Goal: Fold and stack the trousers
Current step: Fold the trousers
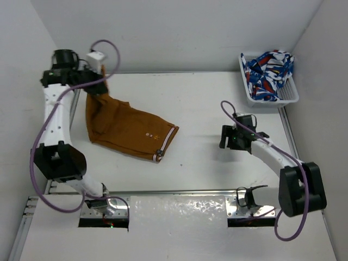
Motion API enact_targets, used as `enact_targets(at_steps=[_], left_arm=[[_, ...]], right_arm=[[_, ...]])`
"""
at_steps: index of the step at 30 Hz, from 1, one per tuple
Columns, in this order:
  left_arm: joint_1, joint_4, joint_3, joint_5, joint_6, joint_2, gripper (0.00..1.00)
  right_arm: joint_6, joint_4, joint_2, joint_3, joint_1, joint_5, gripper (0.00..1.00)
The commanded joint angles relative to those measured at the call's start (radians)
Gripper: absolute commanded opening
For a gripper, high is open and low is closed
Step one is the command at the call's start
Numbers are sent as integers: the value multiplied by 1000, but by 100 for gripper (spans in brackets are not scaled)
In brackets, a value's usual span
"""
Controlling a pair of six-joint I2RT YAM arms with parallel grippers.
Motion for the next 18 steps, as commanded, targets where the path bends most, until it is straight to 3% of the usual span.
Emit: enact_targets(at_steps=[1,5,8,13,18], left_arm=[[-156,-57,-62,224,63,-76,0],[-245,-126,-106,380,121,-62,0],[-296,-82,-209,404,106,-65,0],[-345,-23,-335,365,115,-53,0],[-366,-104,-296,387,202,-32,0]], right_arm=[[85,80,79,57,95,-44,72],[179,161,186,123,228,-92,71],[220,212,290,206,298,-119,71],[320,316,409,260,306,-185,71],[329,306,475,324,306,-210,71]])
